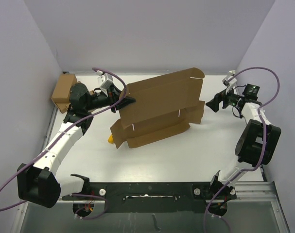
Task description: Fold the paper box
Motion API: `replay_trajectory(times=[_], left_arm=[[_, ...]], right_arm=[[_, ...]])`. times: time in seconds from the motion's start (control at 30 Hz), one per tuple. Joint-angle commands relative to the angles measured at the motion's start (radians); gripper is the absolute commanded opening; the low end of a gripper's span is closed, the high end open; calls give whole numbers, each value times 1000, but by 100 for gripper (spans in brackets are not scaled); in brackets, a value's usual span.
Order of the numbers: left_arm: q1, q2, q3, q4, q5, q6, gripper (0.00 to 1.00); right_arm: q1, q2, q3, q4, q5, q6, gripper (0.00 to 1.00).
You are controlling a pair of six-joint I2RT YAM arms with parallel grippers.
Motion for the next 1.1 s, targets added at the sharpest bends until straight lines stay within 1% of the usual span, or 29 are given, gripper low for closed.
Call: replay_trajectory(times=[0.0, 0.07, 0.2, 0.23, 0.27, 0.37, 0.43, 0.47, 0.53, 0.73, 0.93, 1.0, 1.07], left_arm=[[-5, -24, 18, 40, 28, 0, 0], [-5, -21, 17, 43, 28, -3, 0], [-4, -21, 16, 50, 31, -6, 0], [-4, -21, 15, 52, 31, -6, 0], [-5, -21, 14, 53, 32, -6, 0], [-5, -21, 10, 59, 34, -8, 0], [-6, -22, 10, 61, 34, -8, 0], [-4, -23, 8, 62, 35, -8, 0], [-4, -25, 7, 63, 36, -8, 0], [-4, -33, 2, 62, 36, -8, 0], [-5, -42, -6, 64, 37, -11, 0], [-4, -47, -9, 64, 37, -11, 0], [-6, -50, -14, 64, 36, -12, 0]], right_arm=[[56, 22, 15, 101, -17, -11, 94], [78, 25, 0, 93, -65, -53, 83], [93, 13, -30, 34, -216, -152, 48], [92, 10, -34, 8, -249, -188, 43], [93, 7, -37, -30, -277, -228, 42], [104, 8, -18, -222, -342, -431, 40], [118, 9, -2, -366, -354, -573, 41], [124, 6, 1, -421, -356, -630, 41], [136, -9, -7, -480, -356, -690, 42], [171, -87, -84, -440, -297, -663, 45], [176, -125, -117, -514, -307, -733, 47], [180, -141, -136, -512, -309, -723, 47], [187, -155, -154, -493, -301, -677, 47]])
